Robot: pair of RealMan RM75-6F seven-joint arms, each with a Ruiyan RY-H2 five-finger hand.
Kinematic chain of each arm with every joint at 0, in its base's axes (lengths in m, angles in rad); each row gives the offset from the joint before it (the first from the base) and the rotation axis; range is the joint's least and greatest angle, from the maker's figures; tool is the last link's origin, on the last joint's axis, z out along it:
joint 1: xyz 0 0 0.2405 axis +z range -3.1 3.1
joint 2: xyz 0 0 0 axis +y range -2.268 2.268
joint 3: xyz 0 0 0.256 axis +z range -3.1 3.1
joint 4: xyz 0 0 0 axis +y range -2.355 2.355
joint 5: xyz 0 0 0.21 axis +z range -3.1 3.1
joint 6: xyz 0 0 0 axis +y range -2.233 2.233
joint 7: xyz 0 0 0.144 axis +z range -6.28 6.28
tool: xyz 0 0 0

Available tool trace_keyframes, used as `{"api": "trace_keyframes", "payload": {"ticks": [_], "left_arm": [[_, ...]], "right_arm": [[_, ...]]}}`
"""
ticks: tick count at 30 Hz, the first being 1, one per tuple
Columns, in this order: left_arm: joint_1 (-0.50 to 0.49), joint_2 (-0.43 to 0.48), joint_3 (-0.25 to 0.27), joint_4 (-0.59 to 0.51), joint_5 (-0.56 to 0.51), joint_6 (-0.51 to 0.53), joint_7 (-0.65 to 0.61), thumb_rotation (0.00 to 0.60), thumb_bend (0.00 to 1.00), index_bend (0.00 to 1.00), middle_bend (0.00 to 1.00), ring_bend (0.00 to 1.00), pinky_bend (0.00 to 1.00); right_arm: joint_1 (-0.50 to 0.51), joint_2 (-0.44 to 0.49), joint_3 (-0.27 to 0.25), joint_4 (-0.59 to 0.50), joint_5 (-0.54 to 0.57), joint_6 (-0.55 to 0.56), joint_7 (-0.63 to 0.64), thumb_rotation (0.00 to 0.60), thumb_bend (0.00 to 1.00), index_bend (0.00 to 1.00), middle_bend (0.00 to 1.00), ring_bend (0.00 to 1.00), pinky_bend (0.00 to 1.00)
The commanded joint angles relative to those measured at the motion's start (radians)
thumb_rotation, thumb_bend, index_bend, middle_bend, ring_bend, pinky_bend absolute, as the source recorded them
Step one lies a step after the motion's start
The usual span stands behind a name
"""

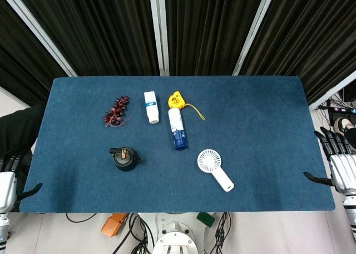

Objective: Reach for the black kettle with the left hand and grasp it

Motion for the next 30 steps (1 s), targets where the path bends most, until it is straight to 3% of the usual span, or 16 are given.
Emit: {"api": "trace_keyframes", "payload": {"ticks": [1, 6, 12, 17, 24, 30], "left_arm": [[-0.001, 0.002, 0.003, 0.002, 0.012, -0.007, 0.0, 0.6, 0.11, 0.15, 0.19, 0.1, 0.0], [-0.026, 0.018, 0.002, -0.024, 0.03, -0.046, 0.022, 0.6, 0.11, 0.15, 0.19, 0.1, 0.0], [-0.109, 0.036, -0.035, -0.096, 0.073, -0.115, 0.069, 0.6, 0.11, 0.15, 0.19, 0.1, 0.0], [-0.236, 0.046, -0.09, -0.178, 0.073, -0.26, 0.129, 0.6, 0.11, 0.15, 0.19, 0.1, 0.0], [-0.424, 0.027, -0.161, -0.263, -0.089, -0.532, 0.243, 0.6, 0.11, 0.15, 0.19, 0.11, 0.0], [-0.506, -0.025, -0.178, -0.3, -0.218, -0.602, 0.369, 0.6, 0.1, 0.21, 0.23, 0.18, 0.0]], "right_arm": [[-0.001, -0.001, -0.001, -0.005, 0.003, 0.0, -0.005, 0.6, 0.0, 0.0, 0.03, 0.0, 0.0], [-0.003, 0.005, -0.001, -0.012, 0.007, 0.0, -0.01, 0.6, 0.0, 0.0, 0.03, 0.0, 0.0], [-0.011, 0.015, 0.003, -0.017, 0.001, 0.027, -0.009, 0.6, 0.0, 0.0, 0.03, 0.0, 0.0], [-0.017, 0.024, 0.003, -0.019, -0.003, 0.039, -0.007, 0.6, 0.0, 0.0, 0.03, 0.0, 0.0], [-0.028, 0.036, 0.003, -0.016, 0.005, 0.049, 0.004, 0.6, 0.0, 0.0, 0.03, 0.0, 0.0], [-0.033, 0.039, 0.002, -0.008, 0.014, 0.048, 0.015, 0.6, 0.0, 0.0, 0.03, 0.0, 0.0]]}}
